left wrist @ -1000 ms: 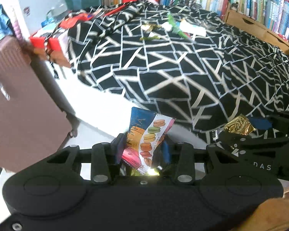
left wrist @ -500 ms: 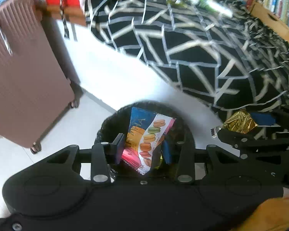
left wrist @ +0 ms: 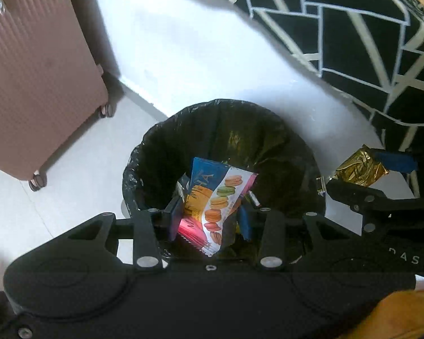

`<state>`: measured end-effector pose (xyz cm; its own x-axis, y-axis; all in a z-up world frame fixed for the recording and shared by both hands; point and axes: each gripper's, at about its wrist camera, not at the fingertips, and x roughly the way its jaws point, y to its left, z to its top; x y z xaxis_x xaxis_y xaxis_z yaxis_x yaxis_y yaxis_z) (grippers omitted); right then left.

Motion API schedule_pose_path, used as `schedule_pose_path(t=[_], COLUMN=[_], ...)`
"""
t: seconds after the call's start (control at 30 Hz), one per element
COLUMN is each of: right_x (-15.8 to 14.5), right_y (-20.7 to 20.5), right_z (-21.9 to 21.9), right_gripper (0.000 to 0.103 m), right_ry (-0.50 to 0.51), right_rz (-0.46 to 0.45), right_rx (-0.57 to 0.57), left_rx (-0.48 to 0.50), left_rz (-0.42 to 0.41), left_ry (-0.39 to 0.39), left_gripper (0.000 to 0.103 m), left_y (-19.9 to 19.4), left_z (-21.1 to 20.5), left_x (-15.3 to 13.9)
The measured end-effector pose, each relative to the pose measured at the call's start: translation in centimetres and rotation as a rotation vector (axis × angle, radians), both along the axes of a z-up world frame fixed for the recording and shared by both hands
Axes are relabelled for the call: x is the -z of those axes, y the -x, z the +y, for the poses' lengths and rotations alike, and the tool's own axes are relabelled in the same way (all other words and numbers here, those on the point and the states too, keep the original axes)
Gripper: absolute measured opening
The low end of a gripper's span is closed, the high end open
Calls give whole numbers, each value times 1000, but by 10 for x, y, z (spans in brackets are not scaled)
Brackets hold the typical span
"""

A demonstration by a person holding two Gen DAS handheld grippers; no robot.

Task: Collect trash
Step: 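Carry the macaron packet and gold foil wrapper in both grippers over the black bin, then open both grippers to drop the macaron packet and gold wrapper into the bin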

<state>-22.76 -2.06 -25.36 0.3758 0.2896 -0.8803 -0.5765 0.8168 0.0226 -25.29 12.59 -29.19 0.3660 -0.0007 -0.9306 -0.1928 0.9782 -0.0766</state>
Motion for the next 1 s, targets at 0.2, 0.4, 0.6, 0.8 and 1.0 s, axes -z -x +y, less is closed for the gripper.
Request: schedule_pose_path(t=[0.2, 0.4, 0.6, 0.8, 1.0], right_x=[14, 17, 11, -7, -40], right_y=[-11, -15, -16, -17, -13], right_z=[3, 9, 13, 15, 10], right_gripper=[74, 83, 87, 87, 87], right_ry=[-10, -5, -4, -8, -17], right_rz=[6, -3, -9, -26, -46], right_rx=[17, -9, -12, 5, 27], left_rx=[-30, -71, -79, -69, -46], left_rz=[8, 5, 17, 7, -16], left_ry=[-1, -13, -36, -45, -49], left_gripper=[46, 80, 81, 82, 84], left_y=[-11, -20, -26, -28, -31], left_z=[9, 18, 22, 23, 18], left_x=[16, 16, 9, -12, -43])
